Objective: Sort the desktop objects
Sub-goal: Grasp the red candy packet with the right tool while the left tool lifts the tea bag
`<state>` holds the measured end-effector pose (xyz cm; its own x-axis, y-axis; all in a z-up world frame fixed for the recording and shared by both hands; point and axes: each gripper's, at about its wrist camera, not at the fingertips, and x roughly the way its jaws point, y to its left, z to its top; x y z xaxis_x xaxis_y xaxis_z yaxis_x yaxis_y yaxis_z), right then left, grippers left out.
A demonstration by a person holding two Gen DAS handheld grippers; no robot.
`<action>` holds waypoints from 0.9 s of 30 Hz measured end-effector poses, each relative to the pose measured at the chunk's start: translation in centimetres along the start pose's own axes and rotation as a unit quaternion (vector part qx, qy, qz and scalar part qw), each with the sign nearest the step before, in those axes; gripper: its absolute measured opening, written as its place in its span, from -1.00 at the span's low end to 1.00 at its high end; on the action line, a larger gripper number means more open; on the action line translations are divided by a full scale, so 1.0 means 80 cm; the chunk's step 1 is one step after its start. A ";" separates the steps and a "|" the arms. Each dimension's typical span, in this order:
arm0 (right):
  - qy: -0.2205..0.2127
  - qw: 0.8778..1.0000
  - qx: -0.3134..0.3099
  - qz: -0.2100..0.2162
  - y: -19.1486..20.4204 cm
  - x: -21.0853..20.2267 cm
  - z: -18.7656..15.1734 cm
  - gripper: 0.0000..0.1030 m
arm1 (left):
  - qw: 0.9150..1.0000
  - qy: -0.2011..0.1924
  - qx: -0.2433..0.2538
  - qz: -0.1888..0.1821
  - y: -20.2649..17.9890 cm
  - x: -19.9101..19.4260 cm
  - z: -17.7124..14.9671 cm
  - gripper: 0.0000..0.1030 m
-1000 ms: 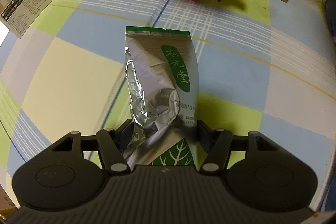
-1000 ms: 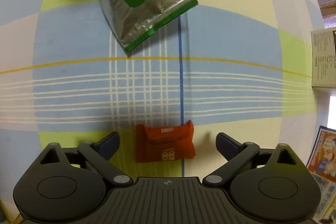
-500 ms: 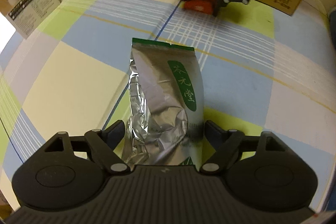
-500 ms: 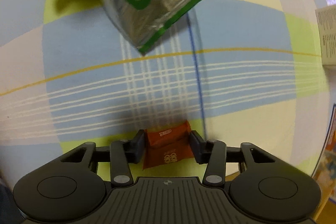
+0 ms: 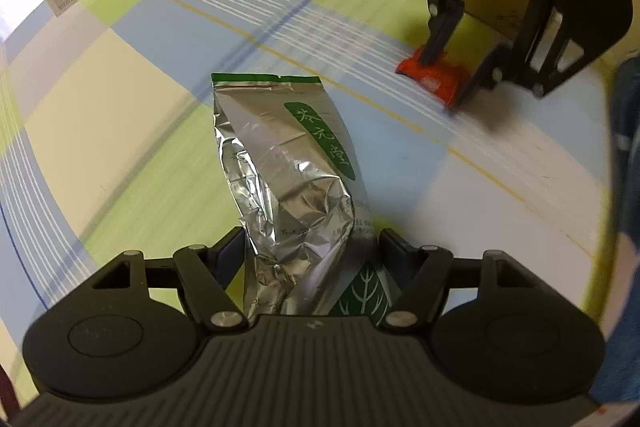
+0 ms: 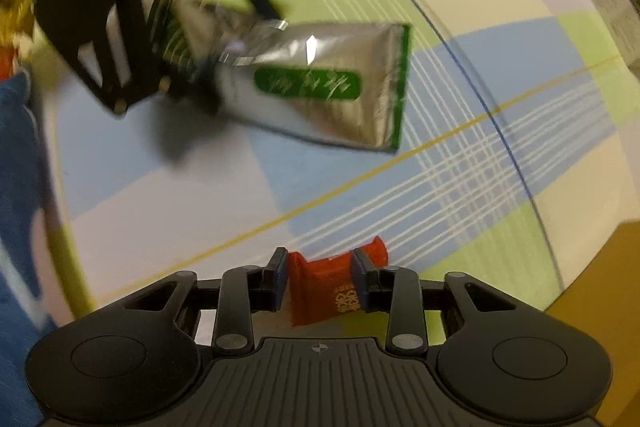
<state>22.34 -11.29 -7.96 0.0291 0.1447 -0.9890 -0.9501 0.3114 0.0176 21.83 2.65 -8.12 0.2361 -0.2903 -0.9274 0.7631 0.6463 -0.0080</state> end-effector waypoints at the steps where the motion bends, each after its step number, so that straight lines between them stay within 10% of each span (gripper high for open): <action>1: -0.009 1.000 0.010 -0.001 0.002 -0.005 -0.006 0.07 | 1.000 -0.002 -0.004 -0.002 -0.009 -0.003 -0.006 0.32; 3: -0.030 0.999 0.019 -0.026 0.018 -0.013 -0.007 0.59 | 1.000 -0.007 -0.015 -0.001 -0.020 -0.008 -0.017 0.32; 17: 0.017 0.997 -0.061 -0.034 0.016 0.006 -0.034 0.59 | 0.992 -0.054 -0.116 0.006 -0.023 -0.017 -0.031 0.61; 27: 0.030 1.000 -0.003 0.004 0.004 0.016 -0.037 -0.14 | 0.995 -0.025 -0.099 -0.004 -0.013 -0.001 -0.018 0.61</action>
<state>21.19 -13.79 -9.62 0.0037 0.0894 -0.9960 -0.9523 0.3043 0.0238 20.20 3.02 -8.55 0.2641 -0.3268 -0.9074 0.6322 0.7692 -0.0931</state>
